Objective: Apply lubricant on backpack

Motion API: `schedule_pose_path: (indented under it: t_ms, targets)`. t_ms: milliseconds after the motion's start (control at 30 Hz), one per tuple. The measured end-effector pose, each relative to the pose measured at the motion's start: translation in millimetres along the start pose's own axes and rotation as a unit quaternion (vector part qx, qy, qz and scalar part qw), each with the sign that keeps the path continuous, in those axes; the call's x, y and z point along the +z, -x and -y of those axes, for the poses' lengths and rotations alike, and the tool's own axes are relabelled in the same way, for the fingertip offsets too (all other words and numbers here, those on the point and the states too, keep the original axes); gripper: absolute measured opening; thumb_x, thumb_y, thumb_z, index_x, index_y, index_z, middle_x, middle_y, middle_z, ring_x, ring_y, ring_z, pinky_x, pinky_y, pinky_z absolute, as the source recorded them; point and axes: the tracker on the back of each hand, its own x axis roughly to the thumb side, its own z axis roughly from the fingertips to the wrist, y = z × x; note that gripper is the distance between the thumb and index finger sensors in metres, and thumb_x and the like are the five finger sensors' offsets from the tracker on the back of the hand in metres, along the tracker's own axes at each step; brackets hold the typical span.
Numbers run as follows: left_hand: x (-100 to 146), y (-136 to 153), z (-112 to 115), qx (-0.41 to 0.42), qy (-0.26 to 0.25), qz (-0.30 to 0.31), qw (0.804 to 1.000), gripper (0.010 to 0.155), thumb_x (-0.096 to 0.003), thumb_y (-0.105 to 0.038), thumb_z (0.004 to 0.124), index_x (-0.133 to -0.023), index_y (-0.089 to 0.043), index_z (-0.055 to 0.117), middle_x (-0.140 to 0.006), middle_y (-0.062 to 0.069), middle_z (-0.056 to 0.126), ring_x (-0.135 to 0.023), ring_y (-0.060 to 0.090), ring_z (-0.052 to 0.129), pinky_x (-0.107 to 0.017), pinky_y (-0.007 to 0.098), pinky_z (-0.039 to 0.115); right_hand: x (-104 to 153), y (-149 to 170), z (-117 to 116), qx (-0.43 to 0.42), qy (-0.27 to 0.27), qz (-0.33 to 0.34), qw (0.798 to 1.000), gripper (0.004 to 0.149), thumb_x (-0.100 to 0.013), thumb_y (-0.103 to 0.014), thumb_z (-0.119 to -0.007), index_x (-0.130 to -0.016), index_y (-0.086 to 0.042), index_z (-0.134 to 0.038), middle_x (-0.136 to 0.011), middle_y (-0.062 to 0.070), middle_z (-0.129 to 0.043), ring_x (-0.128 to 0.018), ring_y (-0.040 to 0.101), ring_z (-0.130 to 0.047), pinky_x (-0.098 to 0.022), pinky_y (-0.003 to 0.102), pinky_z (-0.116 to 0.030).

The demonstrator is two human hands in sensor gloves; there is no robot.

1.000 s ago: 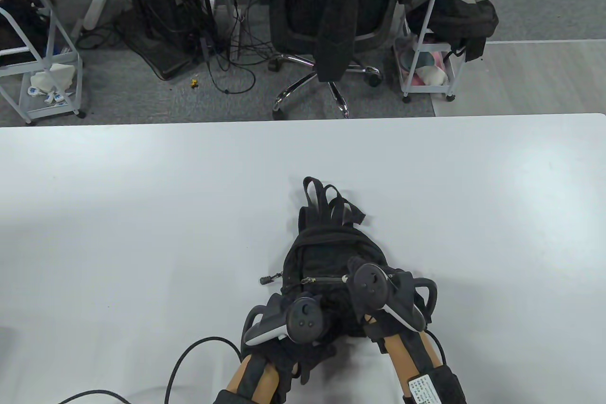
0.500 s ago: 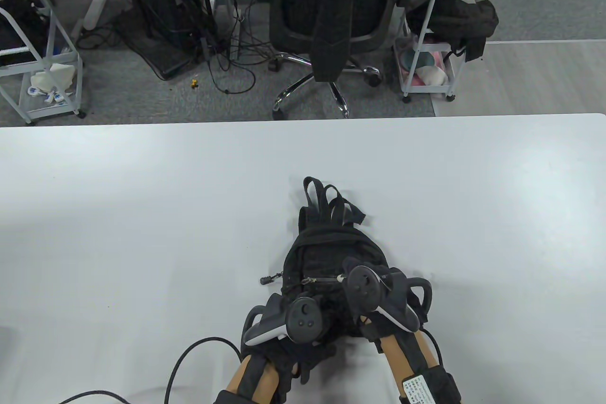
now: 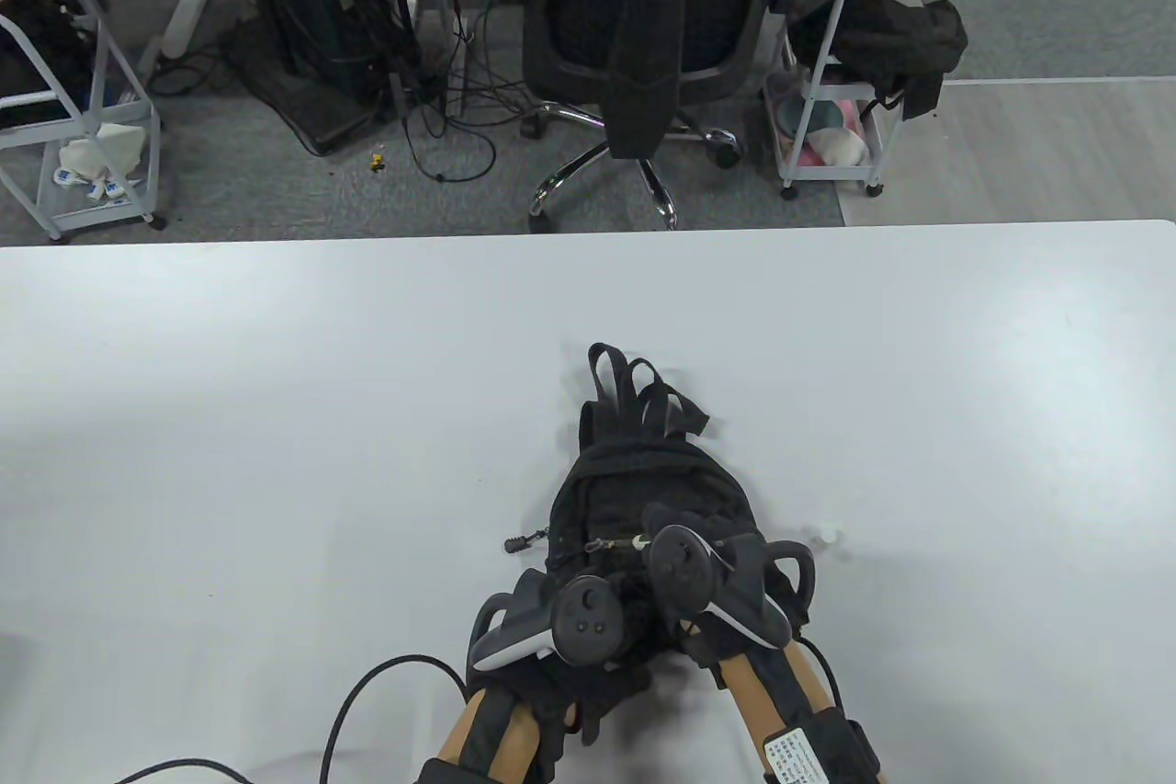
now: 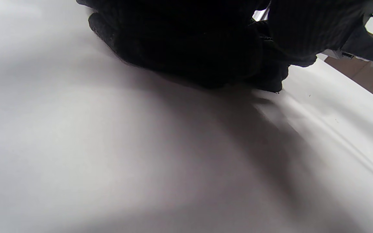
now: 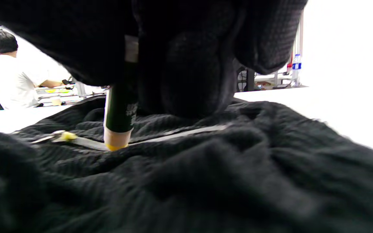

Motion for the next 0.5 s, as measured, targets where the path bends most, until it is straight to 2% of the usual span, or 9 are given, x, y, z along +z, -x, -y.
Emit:
schedule_pose_path:
  t_ms: [133,367,500]
  targets:
    - [-0.1,2.7,-0.3,0.015,0.001,0.000,1.000,0.071,-0.0487,-0.057,0.074,-0.110,-0.025,0.059,-0.120,0.008,0.039,-0.112,0.038,0.038,-0.076,0.060,0.036,0.4,3.0,0.9,-0.010,0.000,-0.001,1.000,0.044,-0.043,-0.045,-0.090,-0.086,-0.035,-0.082,-0.073,-0.006,-0.098,-0.049,0.015,-0.110,-0.055,0.043,-0.085]
    - [0.7,3.3,0.1,0.014,0.002,-0.002,1.000,0.071,-0.0486,-0.057,0.074,-0.110,-0.026,0.058,-0.120,0.007,0.038,-0.112,0.037,0.036,-0.076,0.060,0.035,-2.1,-13.6,-10.5,-0.057,-0.014,0.005,0.998,0.044,-0.045,-0.046,-0.088,-0.088,-0.040,-0.079,-0.077,-0.009,-0.096,-0.055,0.013,-0.109,-0.060,0.041,-0.084]
    - [1.0,3.5,0.2,0.020,0.001,-0.003,1.000,0.071,-0.0486,-0.057,0.074,-0.110,-0.026,0.058,-0.120,0.006,0.038,-0.112,0.036,0.036,-0.076,0.060,0.035,-2.9,-10.4,-10.5,-0.045,-0.011,0.004,0.999,0.043,-0.045,-0.046,-0.087,-0.088,-0.040,-0.079,-0.077,-0.009,-0.096,-0.054,0.012,-0.109,-0.060,0.041,-0.084]
